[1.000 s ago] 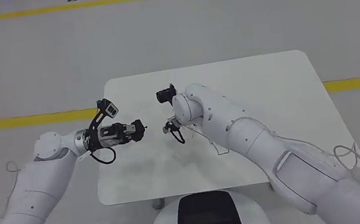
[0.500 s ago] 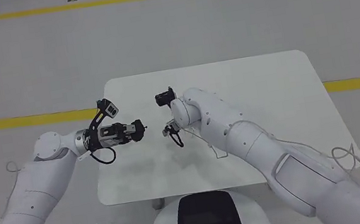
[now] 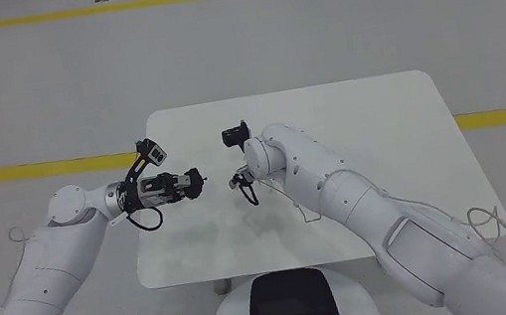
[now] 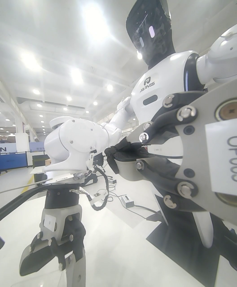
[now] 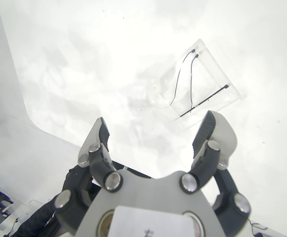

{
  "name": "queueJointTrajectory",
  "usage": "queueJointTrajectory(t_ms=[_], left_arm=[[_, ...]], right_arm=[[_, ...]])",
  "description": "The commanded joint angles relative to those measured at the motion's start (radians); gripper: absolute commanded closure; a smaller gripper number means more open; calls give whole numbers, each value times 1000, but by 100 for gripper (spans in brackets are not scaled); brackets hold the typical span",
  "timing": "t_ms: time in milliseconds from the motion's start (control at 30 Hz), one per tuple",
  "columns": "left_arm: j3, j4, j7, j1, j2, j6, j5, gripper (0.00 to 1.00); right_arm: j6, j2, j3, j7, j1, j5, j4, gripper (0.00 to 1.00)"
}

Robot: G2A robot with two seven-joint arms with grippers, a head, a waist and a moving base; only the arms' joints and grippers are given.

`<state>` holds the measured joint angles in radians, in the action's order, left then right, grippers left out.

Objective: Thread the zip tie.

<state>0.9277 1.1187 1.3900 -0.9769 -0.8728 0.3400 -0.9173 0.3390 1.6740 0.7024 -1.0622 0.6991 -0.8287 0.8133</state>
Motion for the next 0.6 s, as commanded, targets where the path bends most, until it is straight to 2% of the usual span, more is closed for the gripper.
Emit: queueJointTrajectory(t_ms=[0,167,233,267,567], left_arm=[[0,0,0,0,0,0,0,100],[0,0,0,0,0,0,0,100],[0,0,0,0,0,0,0,100],[0,0,0,0,0,0,0,100],[0,0,0,0,0,0,0,100]], right_arm=[[1,-1,5,-1,2,-14,10,0],[1,2,14,-1,9,-61,21,0],[1,6,22,-1,15,-72,19,45],[1,8,26,0,17,-76,15,52],[1,26,58,10,16,-76,-33,65]])
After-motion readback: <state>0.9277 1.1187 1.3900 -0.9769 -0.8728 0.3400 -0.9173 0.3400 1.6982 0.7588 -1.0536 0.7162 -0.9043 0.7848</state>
